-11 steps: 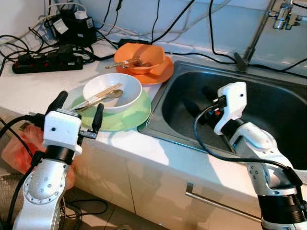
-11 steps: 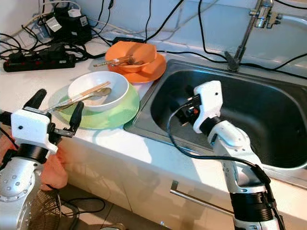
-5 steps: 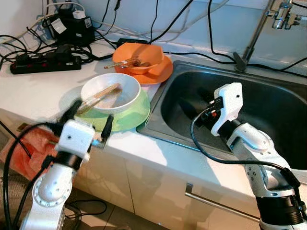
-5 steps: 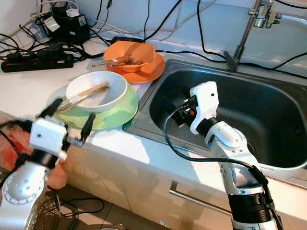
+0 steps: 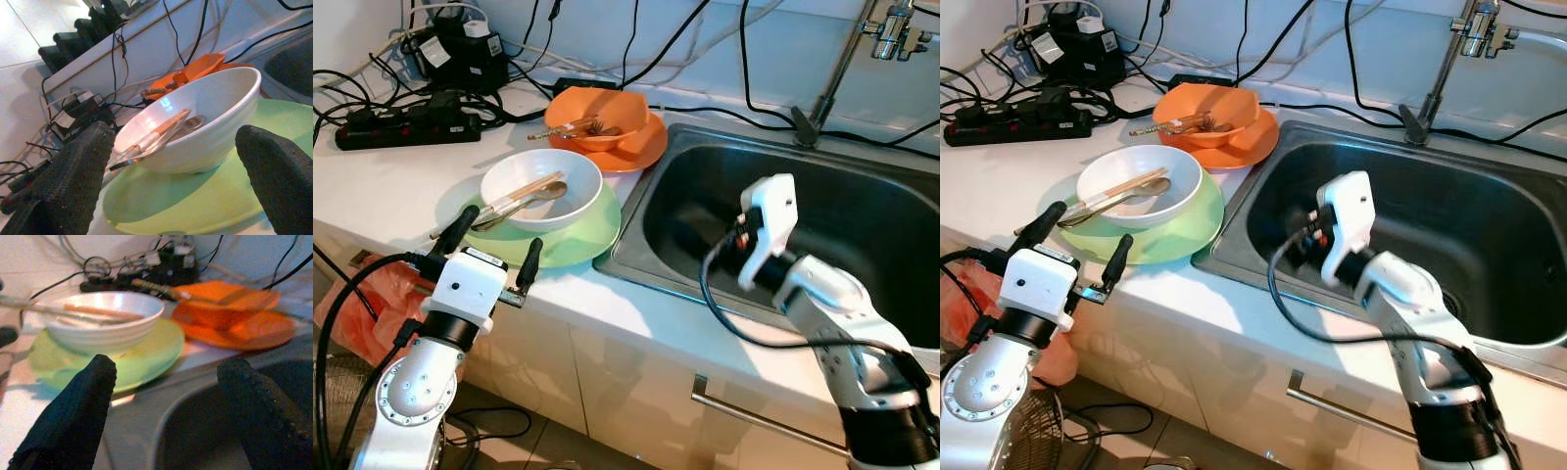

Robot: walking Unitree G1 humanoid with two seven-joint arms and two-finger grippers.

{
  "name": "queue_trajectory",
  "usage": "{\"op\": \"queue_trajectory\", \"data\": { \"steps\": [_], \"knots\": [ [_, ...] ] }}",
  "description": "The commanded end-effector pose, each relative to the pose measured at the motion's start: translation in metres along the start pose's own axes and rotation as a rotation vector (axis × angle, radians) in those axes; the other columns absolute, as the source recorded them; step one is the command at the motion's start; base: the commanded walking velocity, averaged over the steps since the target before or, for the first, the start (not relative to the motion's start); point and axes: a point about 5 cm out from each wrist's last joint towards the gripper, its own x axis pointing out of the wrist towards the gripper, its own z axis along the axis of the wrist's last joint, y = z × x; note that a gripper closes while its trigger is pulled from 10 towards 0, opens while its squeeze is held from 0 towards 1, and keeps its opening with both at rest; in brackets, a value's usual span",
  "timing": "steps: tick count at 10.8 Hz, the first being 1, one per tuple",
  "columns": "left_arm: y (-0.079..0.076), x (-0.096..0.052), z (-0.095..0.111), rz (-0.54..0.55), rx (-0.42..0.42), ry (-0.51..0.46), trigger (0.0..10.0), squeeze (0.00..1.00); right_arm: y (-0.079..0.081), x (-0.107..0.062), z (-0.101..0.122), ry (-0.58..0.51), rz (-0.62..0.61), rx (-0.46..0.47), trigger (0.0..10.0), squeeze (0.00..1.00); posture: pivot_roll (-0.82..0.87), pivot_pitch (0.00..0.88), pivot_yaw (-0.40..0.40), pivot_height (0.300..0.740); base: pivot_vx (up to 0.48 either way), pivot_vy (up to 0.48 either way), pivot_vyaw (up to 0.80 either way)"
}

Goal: Kitchen organization

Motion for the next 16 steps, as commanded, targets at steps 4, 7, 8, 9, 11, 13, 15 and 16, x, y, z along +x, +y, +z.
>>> {"op": "queue_trajectory", "data": {
  "steps": [4, 7, 8, 9, 11, 13, 15, 16],
  "knots": [
    [0.013, -0.004, -0.008, 0.046, 0.061, 0.038, 10.0, 0.0, 0.011, -0.006, 0.001, 0.033, 0.123, 0.001, 10.0, 0.0, 0.29, 0.027, 0.001, 0.74, 0.0, 0.0, 0.0],
    [0.014, -0.002, -0.015, 0.02, 0.074, 0.057, 10.0, 0.0, 0.016, -0.008, 0.0, 0.045, 0.156, 0.007, 10.0, 0.0, 0.28, 0.03, 0.005, 0.74, 0.0, 0.0, 0.0],
    [0.014, 0.001, -0.017, -0.006, 0.087, 0.056, 10.0, 0.0, 0.017, -0.009, 0.0, 0.048, 0.163, 0.01, 10.0, 0.0, 0.28, 0.029, 0.007, 0.74, 0.0, 0.0, 0.0],
    [0.016, 0.008, -0.018, -0.028, 0.099, 0.045, 10.0, 0.0, 0.018, -0.009, 0.0, 0.048, 0.167, 0.013, 10.0, 0.0, 0.28, 0.029, 0.01, 0.74, 0.0, 0.0, 0.0],
    [0.019, 0.017, -0.014, -0.047, 0.127, 0.016, 10.0, 0.0, 0.021, -0.009, -0.001, 0.05, 0.173, 0.013, 10.0, 0.0, 0.28, 0.029, 0.015, 0.74, 0.0, 0.0, 0.0],
    [0.02, 0.022, -0.01, -0.068, 0.154, -0.013, 10.0, 0.0, 0.023, -0.01, -0.002, 0.051, 0.171, 0.015, 10.0, 0.0, 0.27, 0.03, 0.019, 0.74, 0.0, 0.0, 0.0],
    [0.022, 0.024, -0.01, -0.093, 0.194, -0.02, 10.0, 0.0, 0.024, -0.01, -0.003, 0.052, 0.169, 0.015, 10.0, 0.0, 0.28, 0.03, 0.021, 0.74, 0.0, 0.0, 0.0],
    [0.022, 0.026, -0.01, -0.111, 0.205, -0.025, 10.0, 0.0, 0.025, -0.009, -0.003, 0.054, 0.169, 0.014, 10.0, 0.0, 0.28, 0.03, 0.022, 0.74, 0.0, 0.0, 0.0]
  ]
}}
